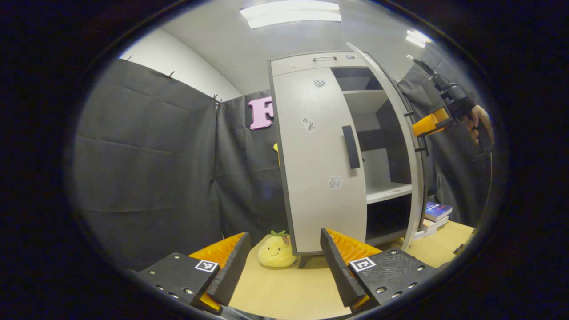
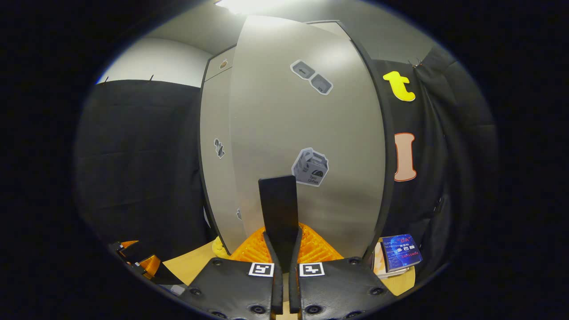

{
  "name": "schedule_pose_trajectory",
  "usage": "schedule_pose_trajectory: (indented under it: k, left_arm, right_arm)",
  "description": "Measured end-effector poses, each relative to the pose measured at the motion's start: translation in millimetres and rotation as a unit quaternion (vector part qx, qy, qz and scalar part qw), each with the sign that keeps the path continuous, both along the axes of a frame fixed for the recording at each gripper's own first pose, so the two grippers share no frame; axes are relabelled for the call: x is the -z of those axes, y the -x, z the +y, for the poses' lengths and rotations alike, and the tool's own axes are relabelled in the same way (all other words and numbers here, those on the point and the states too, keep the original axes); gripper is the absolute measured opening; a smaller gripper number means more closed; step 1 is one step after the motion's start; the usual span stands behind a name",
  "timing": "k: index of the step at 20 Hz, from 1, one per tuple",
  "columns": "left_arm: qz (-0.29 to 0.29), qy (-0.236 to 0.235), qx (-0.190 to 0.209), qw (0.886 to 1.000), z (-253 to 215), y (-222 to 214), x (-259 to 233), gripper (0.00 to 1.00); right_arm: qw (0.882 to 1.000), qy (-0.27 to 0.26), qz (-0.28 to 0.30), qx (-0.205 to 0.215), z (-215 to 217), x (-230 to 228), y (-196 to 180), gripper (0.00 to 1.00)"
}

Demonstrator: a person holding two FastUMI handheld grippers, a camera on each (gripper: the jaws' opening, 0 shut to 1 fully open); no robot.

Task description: Open the right door of the double-door shoe cabinet with the right hand, and open the left door with the left hand.

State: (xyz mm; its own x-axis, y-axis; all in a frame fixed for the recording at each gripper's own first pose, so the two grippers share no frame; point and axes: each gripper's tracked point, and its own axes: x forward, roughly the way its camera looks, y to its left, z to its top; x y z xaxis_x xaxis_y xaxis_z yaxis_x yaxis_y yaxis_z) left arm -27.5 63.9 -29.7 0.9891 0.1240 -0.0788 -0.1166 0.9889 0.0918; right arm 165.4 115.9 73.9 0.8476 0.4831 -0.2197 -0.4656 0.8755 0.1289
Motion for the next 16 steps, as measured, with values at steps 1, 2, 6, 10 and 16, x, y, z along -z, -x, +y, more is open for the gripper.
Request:
schedule_pose_trajectory:
  k: [1,2,6,10,16]
  left_arm:
    - [0.0,0.002,0.006,1.0,-7,-1,0,0.91]
    - [0.001,0.003,0.012,1.0,-13,-5,1,0.91]
    - [0.01,0.014,0.04,0.999,-44,-19,9,0.91]
    - [0.014,0.021,0.068,0.997,-76,-31,8,0.91]
    - [0.013,0.015,0.099,0.995,-112,-35,8,0.91]
  right_arm:
    - [1.0,0.002,-0.003,0.002,-5,-1,3,0.07]
    - [1.0,0.007,-0.007,0.002,-10,-1,4,0.07]
    - [1.0,0.011,-0.014,0.006,-27,-2,8,0.07]
    - [0.999,0.015,-0.026,0.011,-38,-3,9,0.07]
    - [0.997,0.037,-0.051,0.042,-67,-6,1,0.06]
